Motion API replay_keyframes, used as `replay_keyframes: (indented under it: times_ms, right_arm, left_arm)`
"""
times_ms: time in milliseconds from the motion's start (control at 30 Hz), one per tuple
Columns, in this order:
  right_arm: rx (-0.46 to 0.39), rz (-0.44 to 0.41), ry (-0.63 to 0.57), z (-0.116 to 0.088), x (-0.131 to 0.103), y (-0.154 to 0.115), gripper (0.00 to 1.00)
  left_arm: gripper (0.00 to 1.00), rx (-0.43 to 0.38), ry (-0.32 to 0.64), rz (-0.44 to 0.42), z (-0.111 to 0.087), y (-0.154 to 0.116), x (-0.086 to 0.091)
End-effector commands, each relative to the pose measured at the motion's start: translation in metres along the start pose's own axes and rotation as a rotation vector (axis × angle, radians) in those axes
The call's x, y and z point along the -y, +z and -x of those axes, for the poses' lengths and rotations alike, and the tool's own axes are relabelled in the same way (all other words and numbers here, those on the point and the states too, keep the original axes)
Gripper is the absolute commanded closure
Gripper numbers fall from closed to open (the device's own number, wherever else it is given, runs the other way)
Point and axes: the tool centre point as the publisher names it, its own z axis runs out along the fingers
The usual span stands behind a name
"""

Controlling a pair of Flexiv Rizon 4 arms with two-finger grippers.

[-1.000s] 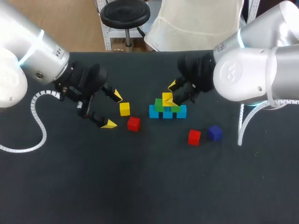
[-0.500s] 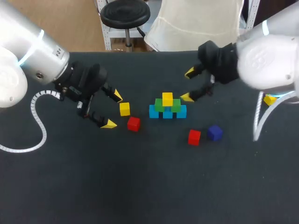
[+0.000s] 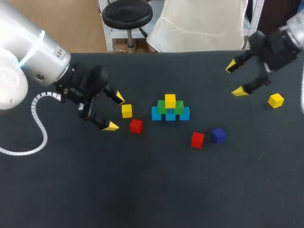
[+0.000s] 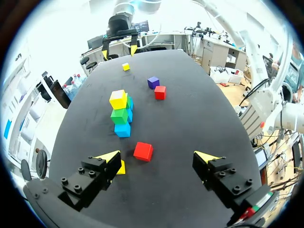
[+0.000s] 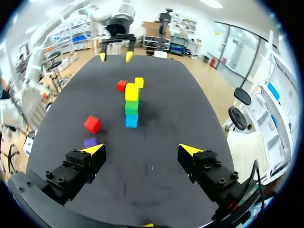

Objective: Place the blue cubes, place green cubes on the blue cubes, place the yellow cubes on the green cubes, then place the red cubes on the yellow cubes, and place purple cube on the red cubes.

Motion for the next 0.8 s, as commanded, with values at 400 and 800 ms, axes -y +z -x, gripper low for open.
replay_keyframes:
  times_ms: [400,800]
  right_arm:
    - [0.020,0.087,-0.120,-0.084,0.009,-0.033,0.00]
    - [-0.084,0.190,-0.139,-0.133,0.004,-0.053,0.00]
  left_arm:
    - [0.00,0.002,0.003,-0.001,-0.001,0.000,-0.001]
    - [0.00,0.002,0.003,-0.001,-0.001,0.000,-0.001]
